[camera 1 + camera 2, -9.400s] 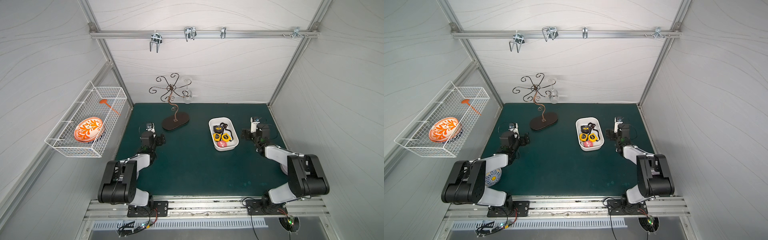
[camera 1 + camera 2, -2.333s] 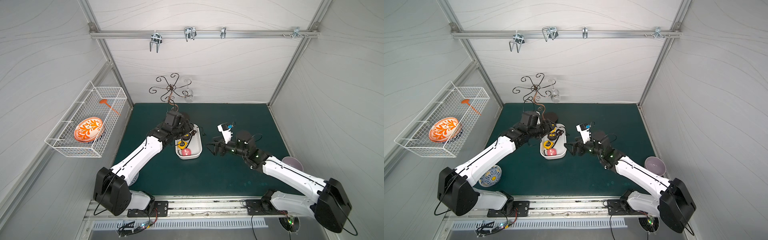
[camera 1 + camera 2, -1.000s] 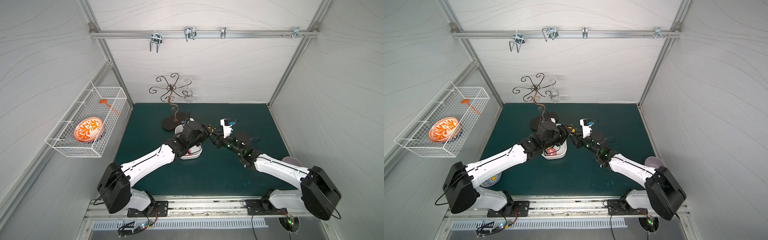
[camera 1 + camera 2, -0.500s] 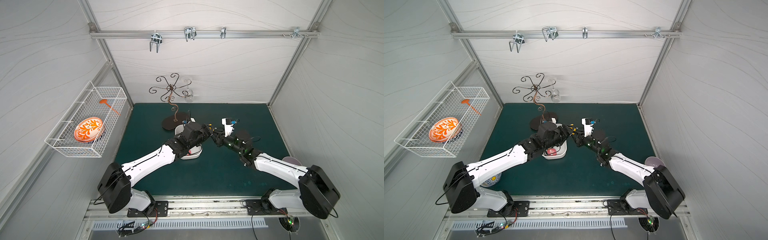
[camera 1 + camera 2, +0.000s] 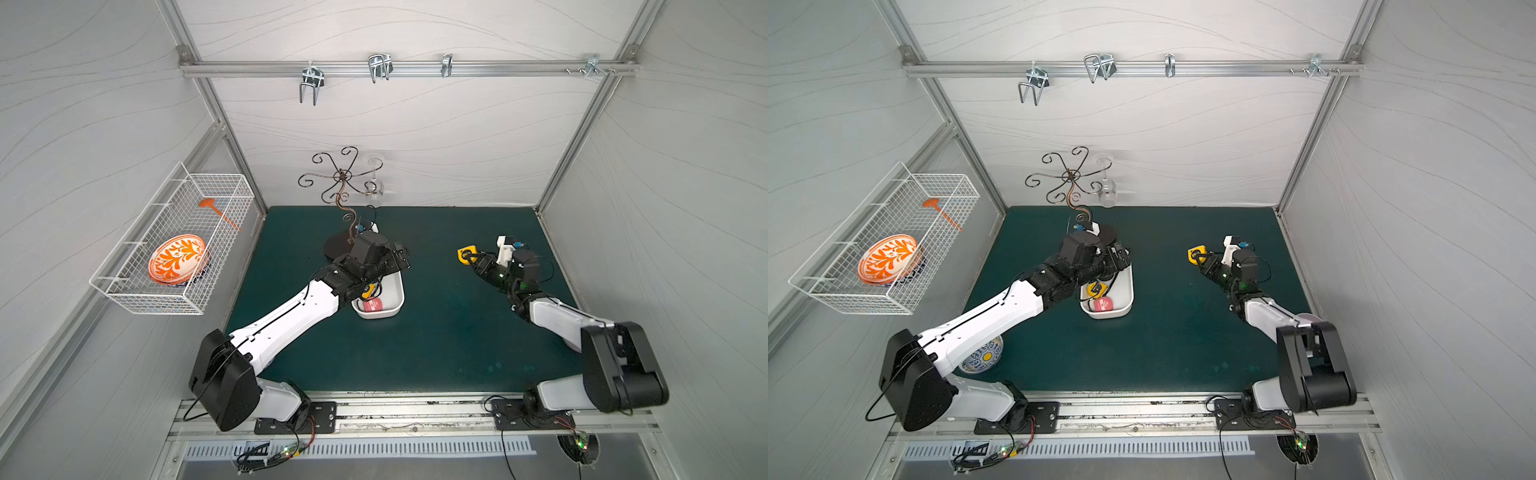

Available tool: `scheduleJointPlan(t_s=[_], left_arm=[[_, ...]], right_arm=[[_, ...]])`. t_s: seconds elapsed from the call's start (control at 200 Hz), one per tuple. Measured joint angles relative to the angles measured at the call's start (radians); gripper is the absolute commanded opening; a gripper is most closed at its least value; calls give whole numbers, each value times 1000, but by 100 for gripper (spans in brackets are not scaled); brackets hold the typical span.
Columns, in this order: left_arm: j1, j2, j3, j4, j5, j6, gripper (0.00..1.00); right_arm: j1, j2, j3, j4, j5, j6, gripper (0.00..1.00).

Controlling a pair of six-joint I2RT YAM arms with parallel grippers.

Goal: Take the tape measure out of the storage box
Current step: Place the tape measure at the center of the board.

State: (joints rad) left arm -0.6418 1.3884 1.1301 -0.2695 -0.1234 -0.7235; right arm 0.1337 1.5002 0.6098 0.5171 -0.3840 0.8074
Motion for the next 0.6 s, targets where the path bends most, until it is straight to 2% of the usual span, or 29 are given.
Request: scheduleJointPlan(t_s=[0.225, 0.34, 0.39, 0.6], left_arm=[[18, -9, -10, -26, 8, 68, 100], [40, -13, -23, -31, 29, 81, 100], [53, -14, -30, -32, 39, 82, 100], [86, -14, -55, -37, 71, 82, 100]], right_arm=[[-53, 174, 19, -11, -42, 56, 0], [-53, 183, 42, -35, -43, 58, 0], [-53, 183, 53, -49, -41, 57, 7], [-53, 183, 71, -151, -14, 43, 12]])
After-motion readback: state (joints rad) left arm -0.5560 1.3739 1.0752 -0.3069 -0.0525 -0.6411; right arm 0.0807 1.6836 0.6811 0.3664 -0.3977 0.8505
